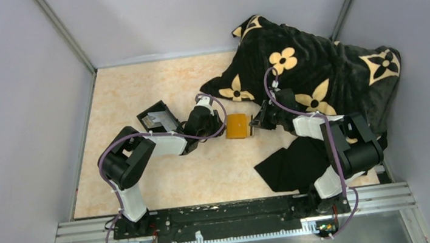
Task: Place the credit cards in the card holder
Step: Open the card holder at the center of the board.
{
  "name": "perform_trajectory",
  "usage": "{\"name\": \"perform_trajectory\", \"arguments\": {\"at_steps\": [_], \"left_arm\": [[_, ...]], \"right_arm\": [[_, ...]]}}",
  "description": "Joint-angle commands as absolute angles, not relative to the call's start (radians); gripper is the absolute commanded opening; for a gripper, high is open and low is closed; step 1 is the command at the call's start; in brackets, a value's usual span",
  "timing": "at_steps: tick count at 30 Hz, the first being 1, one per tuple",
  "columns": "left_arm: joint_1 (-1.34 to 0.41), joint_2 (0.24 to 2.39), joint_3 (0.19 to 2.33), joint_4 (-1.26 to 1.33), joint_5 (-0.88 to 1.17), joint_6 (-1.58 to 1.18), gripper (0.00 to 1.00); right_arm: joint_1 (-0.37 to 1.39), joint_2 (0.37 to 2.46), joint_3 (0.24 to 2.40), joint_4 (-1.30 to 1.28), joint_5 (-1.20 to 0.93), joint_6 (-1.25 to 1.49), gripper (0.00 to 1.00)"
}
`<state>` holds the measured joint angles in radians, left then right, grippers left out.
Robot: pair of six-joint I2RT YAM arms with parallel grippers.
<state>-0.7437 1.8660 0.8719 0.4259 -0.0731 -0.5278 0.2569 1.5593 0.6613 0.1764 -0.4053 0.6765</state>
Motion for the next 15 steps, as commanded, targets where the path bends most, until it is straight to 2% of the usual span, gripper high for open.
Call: {"name": "perform_trajectory", "arguments": {"at_steps": [1, 15], "left_arm": [[-0.747, 1.915, 0.854, 0.299, -0.037, -0.530, 0.34], [-0.746, 1.918, 0.857, 0.296, -0.032, -0.528, 0.34]], "right_arm": [[0.256, 1.526, 0.673, 0.211, -0.418, 0.677, 0.00], [0.256, 1.503, 0.691, 0.186, -0.415, 0.672, 0.00]]}}
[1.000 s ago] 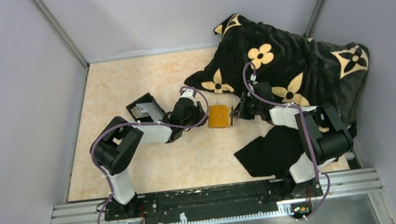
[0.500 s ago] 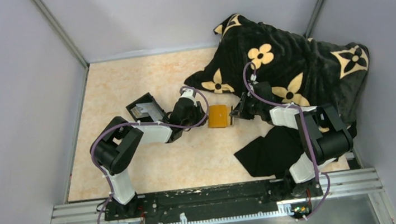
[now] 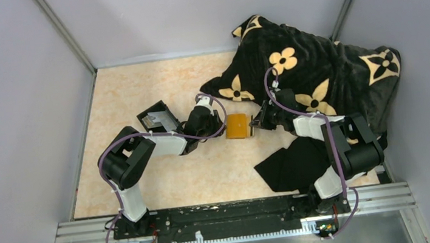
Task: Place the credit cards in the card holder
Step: Open the card holder at the center of the board.
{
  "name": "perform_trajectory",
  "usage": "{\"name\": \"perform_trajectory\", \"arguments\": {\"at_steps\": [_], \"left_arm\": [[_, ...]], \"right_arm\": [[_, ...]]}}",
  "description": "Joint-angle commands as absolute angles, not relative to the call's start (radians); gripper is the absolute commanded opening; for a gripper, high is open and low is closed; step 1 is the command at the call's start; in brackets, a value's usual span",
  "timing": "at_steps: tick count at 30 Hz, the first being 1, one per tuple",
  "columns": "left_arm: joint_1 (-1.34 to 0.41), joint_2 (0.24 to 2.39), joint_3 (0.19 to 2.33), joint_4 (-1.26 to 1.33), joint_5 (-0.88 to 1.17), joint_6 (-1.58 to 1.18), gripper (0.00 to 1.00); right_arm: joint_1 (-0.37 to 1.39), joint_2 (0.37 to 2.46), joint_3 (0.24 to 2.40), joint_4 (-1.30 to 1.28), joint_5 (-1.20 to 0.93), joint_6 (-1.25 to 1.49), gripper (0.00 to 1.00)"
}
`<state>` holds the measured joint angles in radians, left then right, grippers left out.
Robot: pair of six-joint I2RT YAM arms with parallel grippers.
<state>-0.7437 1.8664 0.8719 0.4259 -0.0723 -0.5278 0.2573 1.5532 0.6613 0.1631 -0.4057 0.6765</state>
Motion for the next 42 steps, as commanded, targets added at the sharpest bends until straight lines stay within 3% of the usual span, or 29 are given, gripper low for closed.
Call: {"name": "perform_trajectory", "arguments": {"at_steps": [1, 42], "left_arm": [[-0.747, 1.919, 0.860, 0.296, -0.031, -0.528, 0.34], [-0.749, 1.915, 0.858, 0.282, -0.012, -0.535, 0.33]], "right_arm": [[0.256, 1.503, 0.693, 0.185, -0.416, 0.673, 0.00], [0.279, 1.524, 0.732, 0.232, -0.448, 0.709, 0.00]]}}
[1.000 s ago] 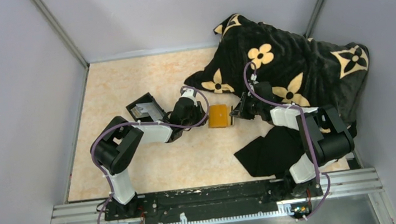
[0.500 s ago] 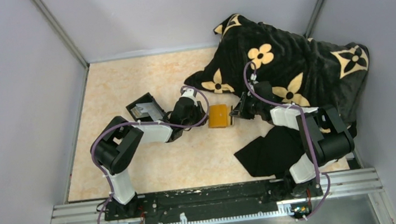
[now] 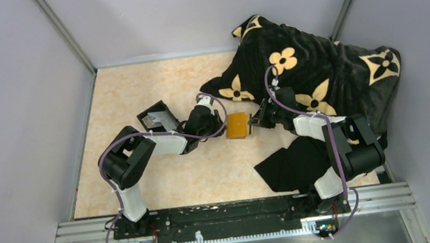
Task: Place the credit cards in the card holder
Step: Open the card holder at the center of the board.
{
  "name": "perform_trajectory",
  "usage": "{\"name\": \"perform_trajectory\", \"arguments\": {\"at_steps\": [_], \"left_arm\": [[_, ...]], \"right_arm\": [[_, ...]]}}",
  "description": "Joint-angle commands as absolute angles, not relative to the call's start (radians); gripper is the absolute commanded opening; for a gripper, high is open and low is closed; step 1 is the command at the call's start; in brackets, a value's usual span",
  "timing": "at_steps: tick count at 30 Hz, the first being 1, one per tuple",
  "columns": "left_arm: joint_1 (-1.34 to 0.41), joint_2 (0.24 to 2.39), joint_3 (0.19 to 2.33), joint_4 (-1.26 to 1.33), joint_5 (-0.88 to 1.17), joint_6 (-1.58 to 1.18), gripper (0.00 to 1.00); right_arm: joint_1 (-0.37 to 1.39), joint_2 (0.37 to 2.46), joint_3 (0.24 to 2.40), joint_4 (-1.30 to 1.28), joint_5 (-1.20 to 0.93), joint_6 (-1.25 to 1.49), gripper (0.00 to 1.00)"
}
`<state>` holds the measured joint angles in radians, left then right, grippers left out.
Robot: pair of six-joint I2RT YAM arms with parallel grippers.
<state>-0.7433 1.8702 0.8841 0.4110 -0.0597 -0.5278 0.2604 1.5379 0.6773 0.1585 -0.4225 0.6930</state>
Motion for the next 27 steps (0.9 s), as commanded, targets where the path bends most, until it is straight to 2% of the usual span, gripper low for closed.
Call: {"name": "perform_trajectory", "arguments": {"at_steps": [1, 27], "left_arm": [[-0.749, 1.914, 0.858, 0.282, -0.011, -0.536, 0.33], [-0.749, 1.908, 0.838, 0.281, -0.003, -0.525, 0.33]], "right_arm": [[0.283, 1.526, 0.734, 0.234, -0.448, 0.711, 0.00], [0.317, 1.632, 0.730, 0.303, -0.438, 0.713, 0.00]]}}
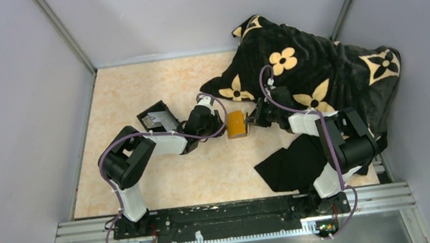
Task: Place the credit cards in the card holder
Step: Open the card holder at the center of the board.
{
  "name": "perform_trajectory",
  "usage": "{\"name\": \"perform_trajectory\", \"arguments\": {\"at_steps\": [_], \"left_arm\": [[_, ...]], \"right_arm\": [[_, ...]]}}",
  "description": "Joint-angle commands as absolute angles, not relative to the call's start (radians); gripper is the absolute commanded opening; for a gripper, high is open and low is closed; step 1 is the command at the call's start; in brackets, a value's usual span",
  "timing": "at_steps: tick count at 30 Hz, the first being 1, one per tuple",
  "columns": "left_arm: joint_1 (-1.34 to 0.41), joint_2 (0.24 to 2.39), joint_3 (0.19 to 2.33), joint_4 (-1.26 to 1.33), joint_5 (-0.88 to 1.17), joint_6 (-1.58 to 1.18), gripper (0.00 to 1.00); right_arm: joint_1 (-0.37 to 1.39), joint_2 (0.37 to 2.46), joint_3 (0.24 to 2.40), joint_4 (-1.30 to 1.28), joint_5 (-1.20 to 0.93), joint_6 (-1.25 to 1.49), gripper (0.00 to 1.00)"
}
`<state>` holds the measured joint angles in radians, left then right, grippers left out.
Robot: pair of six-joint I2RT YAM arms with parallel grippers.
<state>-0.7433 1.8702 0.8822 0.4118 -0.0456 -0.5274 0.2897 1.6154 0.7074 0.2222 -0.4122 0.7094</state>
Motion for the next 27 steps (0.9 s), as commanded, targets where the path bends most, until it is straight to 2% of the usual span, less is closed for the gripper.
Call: {"name": "perform_trajectory", "arguments": {"at_steps": [1, 10, 27], "left_arm": [[-0.749, 1.907, 0.837, 0.281, -0.003, -0.526, 0.33], [-0.748, 1.905, 0.825, 0.301, 0.018, -0.529, 0.33], [-0.747, 1.929, 0.830, 0.343, 0.044, -0.544, 0.33]], "right_arm": [[0.319, 1.635, 0.733, 0.305, -0.439, 0.712, 0.00], [0.360, 1.643, 0.786, 0.297, -0.452, 0.701, 0.00], [0.479, 1.639, 0.899, 0.130, -0.348, 0.610, 0.00]]}}
